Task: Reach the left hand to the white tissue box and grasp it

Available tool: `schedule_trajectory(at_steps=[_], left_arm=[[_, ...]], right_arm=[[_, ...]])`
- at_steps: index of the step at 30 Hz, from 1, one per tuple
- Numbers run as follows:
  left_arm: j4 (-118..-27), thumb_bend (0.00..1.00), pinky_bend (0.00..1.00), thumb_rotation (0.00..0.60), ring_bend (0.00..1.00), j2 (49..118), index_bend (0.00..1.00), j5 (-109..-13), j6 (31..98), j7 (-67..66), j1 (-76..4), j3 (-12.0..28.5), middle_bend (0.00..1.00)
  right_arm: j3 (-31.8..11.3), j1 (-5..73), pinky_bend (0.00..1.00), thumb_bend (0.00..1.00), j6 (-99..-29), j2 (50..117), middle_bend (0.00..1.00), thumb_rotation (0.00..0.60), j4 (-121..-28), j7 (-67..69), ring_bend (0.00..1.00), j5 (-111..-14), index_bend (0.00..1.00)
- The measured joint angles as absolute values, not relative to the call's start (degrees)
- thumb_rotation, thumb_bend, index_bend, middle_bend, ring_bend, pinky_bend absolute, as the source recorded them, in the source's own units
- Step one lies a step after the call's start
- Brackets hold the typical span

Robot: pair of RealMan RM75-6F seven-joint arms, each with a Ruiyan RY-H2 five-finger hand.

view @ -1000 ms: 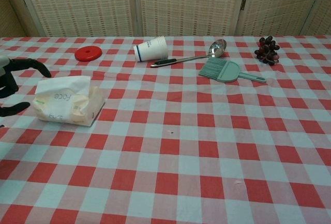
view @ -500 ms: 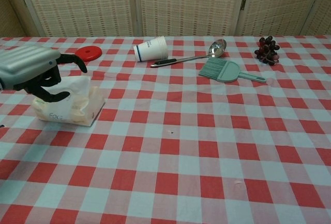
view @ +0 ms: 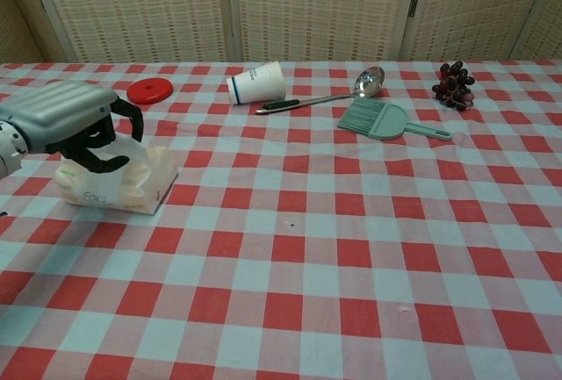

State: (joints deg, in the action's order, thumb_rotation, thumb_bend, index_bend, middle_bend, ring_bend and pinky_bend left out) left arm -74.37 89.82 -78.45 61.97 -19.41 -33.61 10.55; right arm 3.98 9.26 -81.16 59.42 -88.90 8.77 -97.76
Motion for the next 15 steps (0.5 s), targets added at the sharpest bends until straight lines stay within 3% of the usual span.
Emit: schedule_trajectory(at_steps=[5,15], left_arm=[[-74.7,0.41,1.0,0.6,0.97,89.6,0.7,-78.2,62.9,-19.6,-33.6,10.4,0.97],[-75.4,0.42,1.0,0.6,0.97,88.4,0.71,-79.2,65.4,-20.2,-34.4,11.3,0.98]], right_arm=[[4.0,9.3,0.32,0.2,-81.0,59.4,0.24,0.6,-89.0,8.6,0.08,-97.8,0.18],[4.1,9.3,0.32,0.2,-81.0,59.4,0.24,0.6,-89.1,8.4,0.08,-97.8,0.18]])
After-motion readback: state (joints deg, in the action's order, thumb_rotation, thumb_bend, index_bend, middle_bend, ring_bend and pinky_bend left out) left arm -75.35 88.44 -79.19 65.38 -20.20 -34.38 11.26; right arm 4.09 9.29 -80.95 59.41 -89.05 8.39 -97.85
